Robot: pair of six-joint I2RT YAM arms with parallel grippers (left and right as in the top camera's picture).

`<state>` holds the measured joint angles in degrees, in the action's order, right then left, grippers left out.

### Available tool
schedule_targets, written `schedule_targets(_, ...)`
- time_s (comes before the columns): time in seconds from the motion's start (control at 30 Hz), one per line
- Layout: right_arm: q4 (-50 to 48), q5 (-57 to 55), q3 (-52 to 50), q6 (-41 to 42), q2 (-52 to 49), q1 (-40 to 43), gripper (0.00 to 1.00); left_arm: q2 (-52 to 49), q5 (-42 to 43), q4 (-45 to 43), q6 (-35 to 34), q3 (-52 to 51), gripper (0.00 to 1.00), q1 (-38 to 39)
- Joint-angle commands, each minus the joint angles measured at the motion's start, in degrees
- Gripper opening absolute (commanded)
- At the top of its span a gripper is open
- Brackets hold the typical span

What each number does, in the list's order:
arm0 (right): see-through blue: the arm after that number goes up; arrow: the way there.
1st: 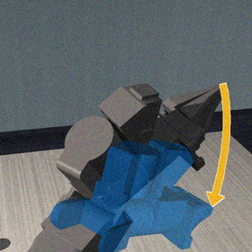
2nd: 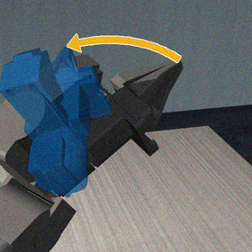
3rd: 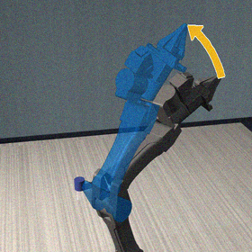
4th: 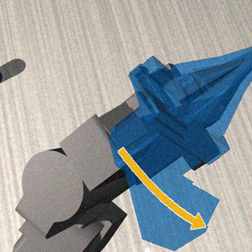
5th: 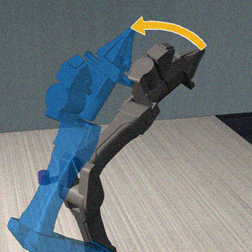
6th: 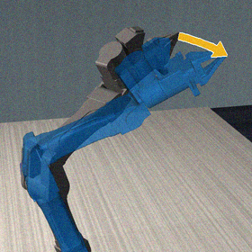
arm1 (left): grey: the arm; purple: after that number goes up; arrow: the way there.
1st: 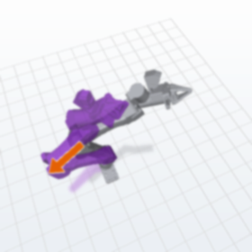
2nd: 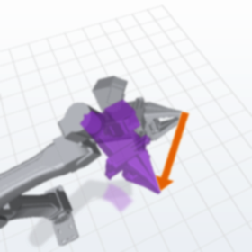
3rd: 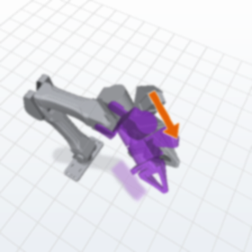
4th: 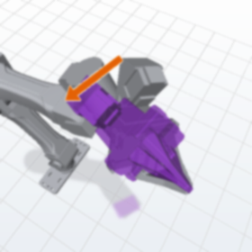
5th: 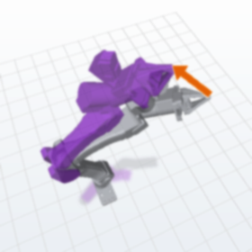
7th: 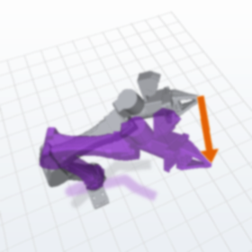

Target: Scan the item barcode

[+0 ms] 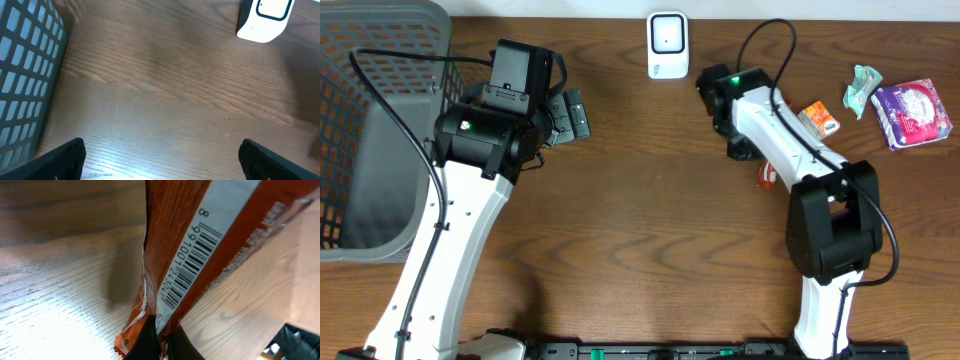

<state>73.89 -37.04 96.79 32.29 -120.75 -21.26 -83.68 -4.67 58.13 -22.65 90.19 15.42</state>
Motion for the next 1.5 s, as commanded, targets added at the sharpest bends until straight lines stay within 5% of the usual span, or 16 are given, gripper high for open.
schedule_targets(0.0, -0.7, -6.3, -2.4, -1.2, -1.9, -1.5, 0.01, 0.1, -0.5, 0.1, 0.3, 0.8, 0.98, -0.2)
schedule_targets(0.47, -13.7, -3.8, -14.7, -1.2, -4.1, -12.9, 0.02, 0.1, -0.5, 0.1, 0.3, 0.8, 0.98, -0.2)
schedule_targets(0.6, -13.7, -0.2, -13.9, -1.3, -4.1, -16.9, 0.20, 0.1, -0.5, 0.1, 0.3, 0.8, 0.98, -0.2)
schedule_targets(0.7, -13.4, 0.6, -12.8, -1.4, -4.1, -19.3, 0.47, 0.1, -0.5, 0.1, 0.3, 0.8, 0.98, -0.2)
schedule_targets(0.83, -10.7, 1.7, -8.2, -1.3, -4.1, -20.5, 0.49, 0.1, -0.5, 0.1, 0.3, 0.8, 0.98, -0.2)
schedule_targets(1.0, -1.9, 4.1, 4.4, -1.9, -4.1, -17.7, 0.54, 0.1, -0.5, 0.1, 0.3, 0.8, 0.98, -0.2)
schedule_targets(1.17, 4.9, 14.2, 14.5, -10.9, -4.1, -11.1, 0.54, 0.1, -0.5, 0.1, 0.3, 0.8, 0.98, -0.2)
schedule_targets(1.33, 6.6, 37.2, 14.3, -30.5, -4.1, -2.2, 0.59, 0.1, -0.5, 0.1, 0.3, 0.8, 0.98, -0.2)
schedule_targets(1.47, 6.0, 42.6, 10.7, -31.7, -4.1, 2.9, 0.54, 0.1, -0.5, 0.1, 0.3, 0.8, 0.98, -0.2)
